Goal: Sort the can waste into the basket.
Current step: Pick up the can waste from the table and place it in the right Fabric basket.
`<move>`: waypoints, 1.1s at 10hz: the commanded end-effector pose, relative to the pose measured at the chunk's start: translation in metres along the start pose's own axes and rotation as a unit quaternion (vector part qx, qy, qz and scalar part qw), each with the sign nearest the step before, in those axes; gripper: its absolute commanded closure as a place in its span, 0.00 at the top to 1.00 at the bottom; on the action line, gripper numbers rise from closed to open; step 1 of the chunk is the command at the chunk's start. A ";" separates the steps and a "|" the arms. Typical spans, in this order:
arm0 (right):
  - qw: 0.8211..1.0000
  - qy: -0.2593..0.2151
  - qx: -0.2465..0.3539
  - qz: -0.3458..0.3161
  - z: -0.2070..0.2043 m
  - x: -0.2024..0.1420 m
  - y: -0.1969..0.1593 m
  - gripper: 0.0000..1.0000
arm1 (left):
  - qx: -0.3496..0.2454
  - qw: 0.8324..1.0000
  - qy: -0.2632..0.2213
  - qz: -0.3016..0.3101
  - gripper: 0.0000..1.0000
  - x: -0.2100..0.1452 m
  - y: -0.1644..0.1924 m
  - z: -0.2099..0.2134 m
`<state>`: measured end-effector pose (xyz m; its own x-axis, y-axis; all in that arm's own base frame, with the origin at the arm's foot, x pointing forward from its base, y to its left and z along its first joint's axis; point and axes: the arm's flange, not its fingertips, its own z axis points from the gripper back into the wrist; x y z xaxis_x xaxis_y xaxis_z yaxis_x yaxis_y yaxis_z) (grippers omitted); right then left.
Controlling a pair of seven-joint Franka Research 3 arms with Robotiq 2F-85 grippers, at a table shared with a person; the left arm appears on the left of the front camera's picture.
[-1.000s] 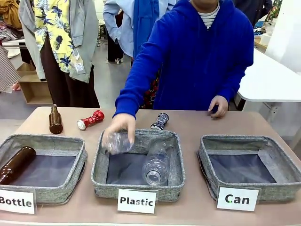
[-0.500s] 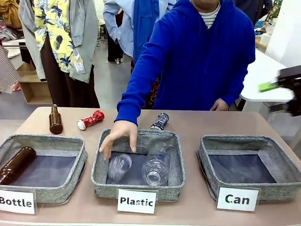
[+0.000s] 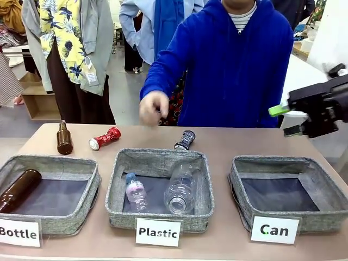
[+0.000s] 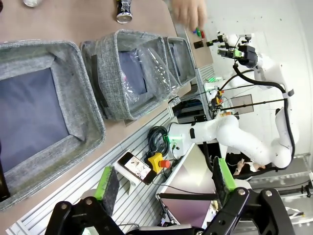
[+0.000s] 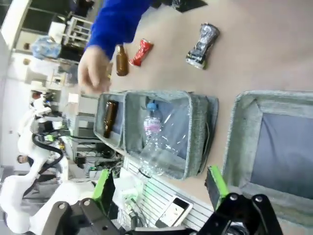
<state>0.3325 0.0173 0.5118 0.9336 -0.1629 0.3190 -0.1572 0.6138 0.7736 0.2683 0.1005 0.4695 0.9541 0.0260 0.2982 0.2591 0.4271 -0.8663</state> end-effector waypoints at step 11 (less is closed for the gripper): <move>0.956 0.038 -0.284 0.069 -0.241 0.056 0.059 1.00 | -0.003 1.000 0.003 0.004 1.00 -0.002 -0.001 0.000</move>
<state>0.4361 0.2196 0.4307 0.9346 0.0229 0.3549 -0.1601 0.9181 0.3625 0.2684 0.1004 0.4693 0.9543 0.0257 0.2976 0.2587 0.4269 -0.8665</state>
